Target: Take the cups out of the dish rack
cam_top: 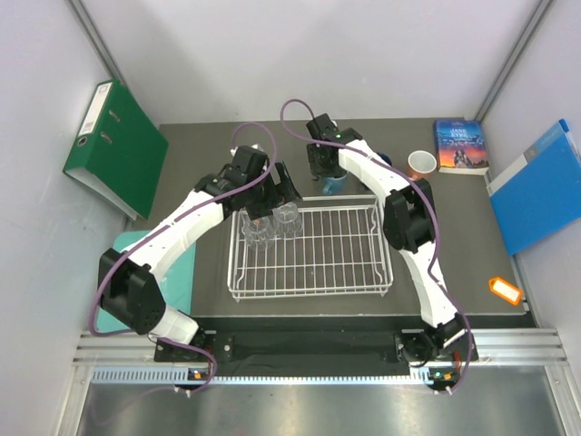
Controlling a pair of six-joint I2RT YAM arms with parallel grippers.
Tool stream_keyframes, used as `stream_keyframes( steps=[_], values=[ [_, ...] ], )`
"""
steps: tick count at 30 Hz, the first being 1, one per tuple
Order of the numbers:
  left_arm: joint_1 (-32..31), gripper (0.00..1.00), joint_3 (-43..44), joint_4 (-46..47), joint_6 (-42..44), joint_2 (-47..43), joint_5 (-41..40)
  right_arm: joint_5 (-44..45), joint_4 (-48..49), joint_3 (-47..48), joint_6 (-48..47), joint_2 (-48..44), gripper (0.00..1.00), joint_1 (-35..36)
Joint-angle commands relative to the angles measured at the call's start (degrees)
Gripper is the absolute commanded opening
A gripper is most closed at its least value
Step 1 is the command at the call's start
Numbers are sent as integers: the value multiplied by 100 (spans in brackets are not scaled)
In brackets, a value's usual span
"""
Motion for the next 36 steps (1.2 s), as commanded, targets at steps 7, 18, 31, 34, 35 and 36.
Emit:
stream_keyframes(
  steps=[7,18,31,34,35,36],
  values=[
    [-13,99,297,117,98,-83,-244,32,747,-240,59,-1210,70,-53],
    [-4,99,192,442,265,-637,-886,252,957,-1194,-160,-3083,79,236],
    [-48,99,-326,-348,414,-1533,-2001,779,1652,-5045,261,-6423,79,1907],
    [-48,99,-450,-840,319,-2024,-2520,691,1986,-5994,358,-7206,79,2004],
    [-48,99,-476,-911,257,-2104,-2643,569,2030,-6101,314,-7329,79,2012],
    [-48,99,-511,-981,135,-2183,-2862,516,2066,-6172,262,-7330,79,2013]
  ],
)
